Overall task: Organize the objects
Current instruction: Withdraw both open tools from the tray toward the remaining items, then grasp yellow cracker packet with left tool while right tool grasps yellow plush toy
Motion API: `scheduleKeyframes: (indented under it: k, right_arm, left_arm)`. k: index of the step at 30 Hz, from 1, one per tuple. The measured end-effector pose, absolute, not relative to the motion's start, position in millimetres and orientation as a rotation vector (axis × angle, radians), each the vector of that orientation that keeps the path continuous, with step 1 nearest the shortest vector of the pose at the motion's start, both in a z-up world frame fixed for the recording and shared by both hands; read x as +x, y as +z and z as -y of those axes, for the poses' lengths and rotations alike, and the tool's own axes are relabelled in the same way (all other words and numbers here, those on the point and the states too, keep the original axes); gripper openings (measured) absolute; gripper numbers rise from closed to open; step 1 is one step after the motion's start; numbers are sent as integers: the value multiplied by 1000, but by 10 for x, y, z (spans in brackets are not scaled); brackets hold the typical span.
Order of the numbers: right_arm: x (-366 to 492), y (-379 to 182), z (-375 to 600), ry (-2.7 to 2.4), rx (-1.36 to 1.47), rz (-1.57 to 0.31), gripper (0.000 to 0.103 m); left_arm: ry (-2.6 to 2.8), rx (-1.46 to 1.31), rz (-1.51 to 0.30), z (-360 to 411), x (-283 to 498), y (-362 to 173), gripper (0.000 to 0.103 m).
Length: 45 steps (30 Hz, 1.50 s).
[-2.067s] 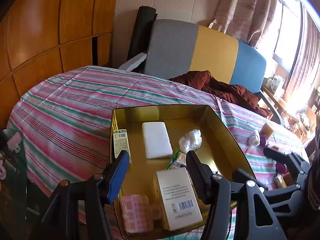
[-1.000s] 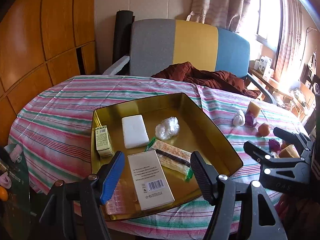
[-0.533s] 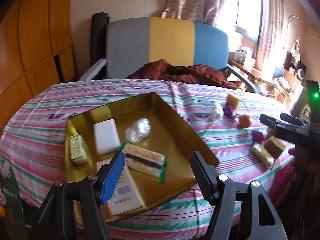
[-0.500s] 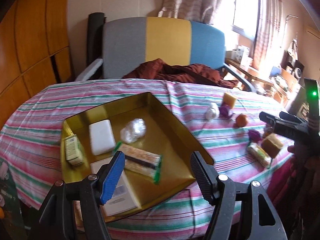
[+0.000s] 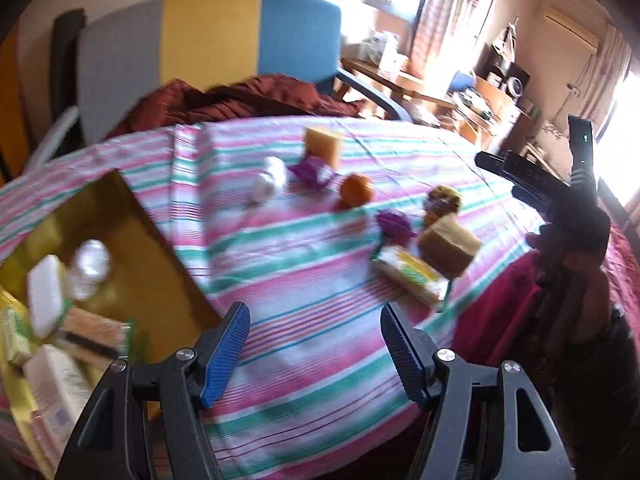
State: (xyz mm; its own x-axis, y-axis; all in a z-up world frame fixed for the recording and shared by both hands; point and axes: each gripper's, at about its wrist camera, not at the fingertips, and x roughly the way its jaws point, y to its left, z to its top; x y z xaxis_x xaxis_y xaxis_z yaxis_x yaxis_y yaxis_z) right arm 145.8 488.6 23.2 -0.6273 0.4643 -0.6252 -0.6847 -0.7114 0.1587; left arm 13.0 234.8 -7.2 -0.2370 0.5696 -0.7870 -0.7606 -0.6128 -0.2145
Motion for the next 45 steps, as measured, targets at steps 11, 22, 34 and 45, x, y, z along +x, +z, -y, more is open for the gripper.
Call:
scheduleKeyframes:
  k: [11,22,34,45]
  right_arm:
    - [1740,73,-5239,2289,-567,-847,103]
    - [1684,53,-5207,2320,-599,-835,103]
    - [1719,12,-5264,2290,-602,-876,103]
    - [1525,-98,-5279,2199,-797,-808,103]
  left_arm:
    - [1789,-1357,-265,-3379,124,-658,69]
    - [1828,-1422,-244,-3992,164,-837,81]
    - [1789,-1282,-402,-3713,184,-895,49]
    - [1793,-1214,-392,-3293,154,-888,44]
